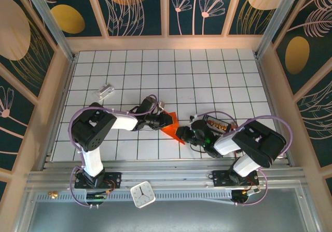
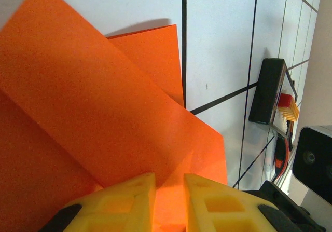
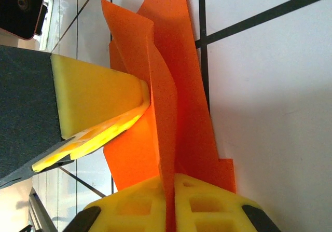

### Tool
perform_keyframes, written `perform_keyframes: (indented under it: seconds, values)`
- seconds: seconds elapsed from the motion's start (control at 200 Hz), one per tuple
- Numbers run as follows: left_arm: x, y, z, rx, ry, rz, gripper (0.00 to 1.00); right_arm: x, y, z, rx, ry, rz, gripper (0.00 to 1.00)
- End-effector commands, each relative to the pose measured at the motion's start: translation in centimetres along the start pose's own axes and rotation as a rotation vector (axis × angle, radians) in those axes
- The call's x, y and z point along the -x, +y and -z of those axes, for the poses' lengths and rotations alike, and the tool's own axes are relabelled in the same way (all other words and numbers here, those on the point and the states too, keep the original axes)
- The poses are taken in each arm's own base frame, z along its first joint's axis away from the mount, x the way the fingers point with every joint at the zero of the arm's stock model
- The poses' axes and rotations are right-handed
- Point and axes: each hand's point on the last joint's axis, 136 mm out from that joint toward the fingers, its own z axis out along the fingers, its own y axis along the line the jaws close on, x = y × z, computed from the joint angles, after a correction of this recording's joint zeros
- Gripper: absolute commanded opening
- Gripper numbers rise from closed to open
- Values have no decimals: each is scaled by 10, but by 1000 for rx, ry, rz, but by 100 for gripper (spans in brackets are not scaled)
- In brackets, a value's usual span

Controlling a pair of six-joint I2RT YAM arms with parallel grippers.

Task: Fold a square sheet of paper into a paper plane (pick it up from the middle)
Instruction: Fourth fold the wing at the center of the table.

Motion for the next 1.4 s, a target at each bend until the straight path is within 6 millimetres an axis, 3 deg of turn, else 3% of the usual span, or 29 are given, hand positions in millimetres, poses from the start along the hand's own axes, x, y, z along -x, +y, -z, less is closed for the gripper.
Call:
perform_keyframes:
  seconds: [0.0, 0.305, 0.5, 0.706, 0.976, 1.396]
  values:
    - [0, 13, 0, 29, 3, 4, 23, -13, -17, 0, -65, 50, 28, 11]
    - [9, -22, 11, -54, -23, -54, 24, -15, -21, -2, -90, 61, 31, 3]
    - [-6, -43, 6, -123, 11, -78, 25, -15, -22, -3, -96, 65, 30, 3]
    - [-7, -46, -4, -134, 26, -66, 26, -15, -23, -4, -100, 67, 27, 3]
    - [-9, -23, -17, -57, 48, -39, 26, -16, -24, -5, -107, 73, 26, 4]
    - [-15, 16, -15, 56, 33, -12, 25, -17, -25, -3, -108, 72, 30, 6]
